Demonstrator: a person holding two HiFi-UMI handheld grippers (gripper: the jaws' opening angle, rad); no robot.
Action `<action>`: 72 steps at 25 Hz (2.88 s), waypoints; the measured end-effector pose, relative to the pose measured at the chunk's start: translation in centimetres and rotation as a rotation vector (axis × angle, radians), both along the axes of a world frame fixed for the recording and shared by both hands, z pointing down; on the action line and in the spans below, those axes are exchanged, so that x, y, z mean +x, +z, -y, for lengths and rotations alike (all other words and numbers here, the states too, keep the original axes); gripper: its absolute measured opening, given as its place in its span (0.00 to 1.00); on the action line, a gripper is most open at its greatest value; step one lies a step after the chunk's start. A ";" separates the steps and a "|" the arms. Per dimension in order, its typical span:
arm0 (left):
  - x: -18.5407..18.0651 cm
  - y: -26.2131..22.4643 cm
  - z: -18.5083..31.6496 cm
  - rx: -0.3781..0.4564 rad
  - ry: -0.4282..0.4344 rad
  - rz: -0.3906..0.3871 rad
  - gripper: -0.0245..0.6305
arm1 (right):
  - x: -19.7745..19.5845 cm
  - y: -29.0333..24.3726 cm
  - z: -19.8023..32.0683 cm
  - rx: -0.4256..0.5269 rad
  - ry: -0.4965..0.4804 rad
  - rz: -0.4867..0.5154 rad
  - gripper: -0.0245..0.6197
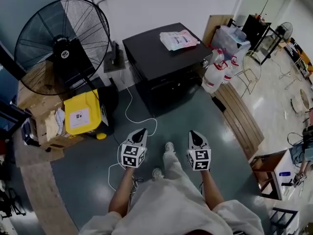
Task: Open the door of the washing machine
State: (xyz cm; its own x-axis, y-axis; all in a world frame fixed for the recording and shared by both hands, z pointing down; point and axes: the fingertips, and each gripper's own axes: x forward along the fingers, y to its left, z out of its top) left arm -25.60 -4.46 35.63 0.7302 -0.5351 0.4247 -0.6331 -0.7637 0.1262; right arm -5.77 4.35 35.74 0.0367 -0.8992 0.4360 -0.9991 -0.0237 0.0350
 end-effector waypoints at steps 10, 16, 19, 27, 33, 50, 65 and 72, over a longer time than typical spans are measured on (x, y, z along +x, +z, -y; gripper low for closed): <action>4.8 1.7 5.8 -0.029 -0.002 0.020 0.05 | 3.6 1.8 6.9 -0.013 -0.023 0.034 0.04; 8.5 2.9 10.9 -0.044 -0.013 0.039 0.05 | 7.4 2.5 12.2 -0.023 -0.036 0.049 0.04; 10.3 3.7 13.5 -0.050 -0.018 0.048 0.05 | 9.1 3.2 15.1 -0.030 -0.054 0.054 0.04; 14.3 6.7 18.4 -0.061 -0.021 0.095 0.05 | 11.7 6.2 20.9 -0.059 -0.117 0.081 0.04; 15.1 10.9 20.5 -0.094 -0.024 0.125 0.05 | 12.1 9.2 23.4 -0.080 -0.137 0.106 0.04; 15.5 21.1 24.0 -0.095 0.073 0.128 0.05 | 10.1 18.1 25.1 -0.107 -0.076 0.101 0.04; 18.9 31.1 26.0 -0.069 0.124 0.104 0.05 | 10.1 28.5 23.0 -0.174 -0.073 0.123 0.04; 21.5 35.1 26.5 -0.042 0.215 0.126 0.18 | 10.8 31.7 22.6 -0.196 -0.078 0.126 0.04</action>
State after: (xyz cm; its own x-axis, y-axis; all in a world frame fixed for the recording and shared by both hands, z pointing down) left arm -4.15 -30.95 70.75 0.7651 -0.3531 0.5385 -0.4695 -0.8782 0.0911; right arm 5.00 -18.24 67.43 -0.0954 -0.7947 0.5994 -0.9944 0.0486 -0.0938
